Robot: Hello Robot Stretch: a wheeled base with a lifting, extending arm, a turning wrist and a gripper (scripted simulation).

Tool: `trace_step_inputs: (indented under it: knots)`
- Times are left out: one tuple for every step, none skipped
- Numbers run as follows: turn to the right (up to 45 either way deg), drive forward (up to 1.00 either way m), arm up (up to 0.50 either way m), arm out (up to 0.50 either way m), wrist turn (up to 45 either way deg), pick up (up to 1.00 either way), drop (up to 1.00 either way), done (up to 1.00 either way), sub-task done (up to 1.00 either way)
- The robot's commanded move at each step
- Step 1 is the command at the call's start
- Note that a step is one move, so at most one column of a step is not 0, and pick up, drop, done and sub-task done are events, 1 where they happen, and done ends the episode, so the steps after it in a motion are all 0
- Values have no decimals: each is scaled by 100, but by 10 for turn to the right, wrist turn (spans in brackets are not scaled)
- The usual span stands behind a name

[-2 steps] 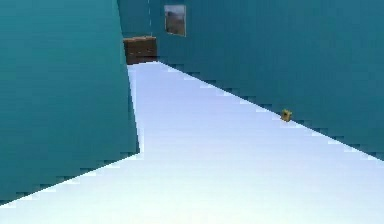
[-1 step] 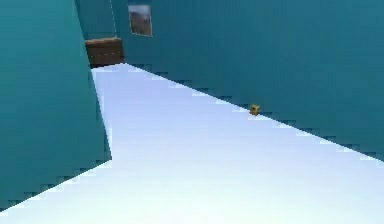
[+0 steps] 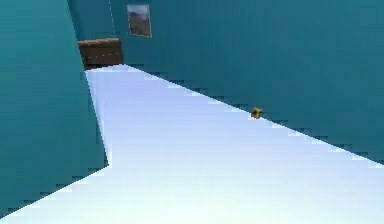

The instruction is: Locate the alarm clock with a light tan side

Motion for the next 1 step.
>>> trace_step_inputs:
  knots:
    - [420, 0, 0, 0, 0, 0, 0, 0, 0]
